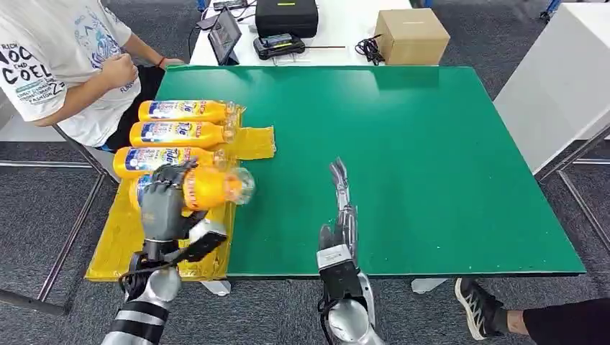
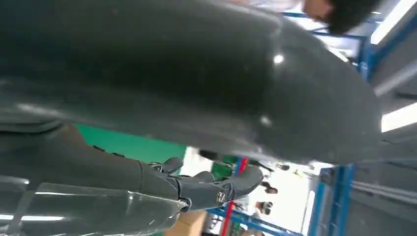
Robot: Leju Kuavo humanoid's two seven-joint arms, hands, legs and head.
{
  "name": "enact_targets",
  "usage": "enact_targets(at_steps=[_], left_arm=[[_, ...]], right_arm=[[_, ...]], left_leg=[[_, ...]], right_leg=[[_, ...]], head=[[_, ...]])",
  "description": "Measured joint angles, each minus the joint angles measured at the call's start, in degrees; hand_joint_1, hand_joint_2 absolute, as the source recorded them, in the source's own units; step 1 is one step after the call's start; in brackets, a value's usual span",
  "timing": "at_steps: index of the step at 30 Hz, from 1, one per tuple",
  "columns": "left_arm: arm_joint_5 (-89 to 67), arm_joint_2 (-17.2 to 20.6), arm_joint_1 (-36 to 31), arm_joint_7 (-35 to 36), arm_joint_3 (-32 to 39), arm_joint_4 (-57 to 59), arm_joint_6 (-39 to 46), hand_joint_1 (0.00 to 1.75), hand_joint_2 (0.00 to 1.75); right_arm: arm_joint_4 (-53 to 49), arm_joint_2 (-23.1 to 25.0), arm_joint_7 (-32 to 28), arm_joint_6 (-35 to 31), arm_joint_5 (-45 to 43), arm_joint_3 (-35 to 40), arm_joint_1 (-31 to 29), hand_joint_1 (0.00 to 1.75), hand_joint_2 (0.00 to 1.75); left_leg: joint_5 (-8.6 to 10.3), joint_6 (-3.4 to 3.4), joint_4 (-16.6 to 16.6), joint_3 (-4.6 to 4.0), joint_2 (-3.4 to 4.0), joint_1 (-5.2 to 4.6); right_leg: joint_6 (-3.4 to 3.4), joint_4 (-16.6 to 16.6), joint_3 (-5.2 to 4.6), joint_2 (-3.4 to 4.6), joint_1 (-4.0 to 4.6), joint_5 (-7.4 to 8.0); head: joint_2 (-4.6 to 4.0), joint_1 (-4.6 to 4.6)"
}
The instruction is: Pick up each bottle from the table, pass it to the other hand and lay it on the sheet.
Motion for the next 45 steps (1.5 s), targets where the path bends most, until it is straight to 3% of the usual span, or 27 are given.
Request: enact_targets(at_steps=[4, 5, 15, 27, 28, 29, 30, 35, 38, 39, 45], left_arm=[[-14.9, 2.8, -3.3, 5.8, 0.1, 10.0, 0.1, 1.75, 1.75], [-16.7, 3.5, -4.0, 6.1, 0.1, 11.9, 0.1, 1.75, 1.75], [-22.1, 8.6, -10.1, 9.3, -1.2, 28.7, -1.5, 1.75, 1.75], [-8.1, 11.6, -16.0, 3.9, -0.8, 34.3, -16.7, 1.75, 1.75], [-7.1, 11.8, -16.3, 3.7, -0.7, 34.4, -17.8, 0.91, 1.75], [-6.3, 12.1, -16.5, 3.5, -0.7, 34.5, -18.7, 0.33, 1.75], [-5.7, 12.3, -16.7, 3.3, -0.6, 34.6, -19.5, 0.1, 1.75], [-0.1, 13.0, -17.4, 1.5, 0.3, 34.9, -27.5, 0.1, 1.75], [0.7, 13.2, -17.3, 1.0, 0.7, 35.0, -28.4, 0.0, 1.75], [0.9, 13.2, -17.3, 0.8, 0.8, 35.0, -28.6, 0.0, 0.0], [4.6, 13.8, -16.9, -0.9, 1.0, 35.1, -33.4, 0.0, 0.0]], right_arm=[[-1.8, 0.0, 0.9, 1.9, -1.6, 0.5, -0.1, 0.0, 0.0], [-2.0, -0.1, 0.9, 2.2, -1.7, 0.6, -0.1, 0.0, 1.75], [-2.4, -0.3, 0.9, 4.0, -3.0, 1.6, -0.6, 0.0, 1.75], [-3.0, -0.3, 1.0, 6.9, -4.0, 1.9, -0.6, 0.0, 1.75], [-3.0, -0.3, 1.0, 7.2, -4.2, 2.0, -0.6, 0.0, 1.75], [-3.0, -0.3, 1.0, 7.3, -4.3, 2.0, -0.6, 0.0, 1.75], [-3.0, -0.3, 1.0, 7.5, -4.4, 2.0, -0.6, 0.0, 1.75], [-2.9, -0.3, 1.0, 8.8, -5.0, 2.4, -0.7, 0.0, 1.75], [-2.9, -0.3, 1.0, 8.9, -5.2, 2.4, -0.7, 0.0, 1.75], [-2.9, -0.3, 1.0, 8.9, -5.2, 2.4, -0.7, 0.0, 1.75], [-2.3, -0.3, 1.0, 10.0, -5.9, 2.4, -1.0, 0.0, 1.75]], left_leg=[[0.0, 0.0, 0.0, 0.05, 0.09, 0.0], [0.03, -0.02, 0.0, 0.06, 0.09, 0.01], [0.04, -0.01, 0.0, 0.03, 0.04, 0.02], [0.04, -0.03, 0.0, 0.44, 0.04, 0.04], [0.04, -0.03, 0.0, 0.45, 0.05, 0.04], [0.04, -0.03, 0.0, 0.47, 0.06, 0.04], [0.04, -0.03, 0.0, 0.48, 0.07, 0.03], [0.02, -0.05, 0.0, 0.61, 0.08, 0.04], [0.02, -0.05, -0.1, 0.63, 0.06, 0.03], [0.02, -0.05, -0.1, 0.64, 0.06, 0.03], [-0.06, -0.14, -0.1, 0.94, -0.05, 0.03]], right_leg=[[-0.03, 0.0, -0.01, 0.05, 0.01, 0.03], [-0.03, 0.0, -0.01, 0.06, 0.02, 0.03], [-0.03, 0.0, 0.0, 0.05, 0.02, 0.02], [-0.05, 0.0, 0.4, 0.04, 0.04, 0.04], [-0.06, 0.0, 0.4, 0.05, 0.04, 0.04], [-0.06, 0.0, 0.4, 0.05, 0.04, 0.04], [-0.06, 0.1, 0.41, 0.05, 0.04, 0.04], [-0.07, 0.1, 0.54, 0.06, 0.04, 0.02], [-0.08, 0.1, 0.58, 0.05, 0.04, 0.01], [-0.08, 0.1, 0.6, 0.05, 0.04, 0.01], [-0.1, 0.0, 1.0, 0.02, 0.03, -0.07]], head=[[0.0, -0.02], [0.0, -0.02], [0.0, 0.0], [0.0, 0.0], [0.0, 0.0], [0.0, -0.02], [0.0, -0.02], [0.0, 0.0], [0.0, 0.0], [0.0, -0.02], [0.0, 0.0]])
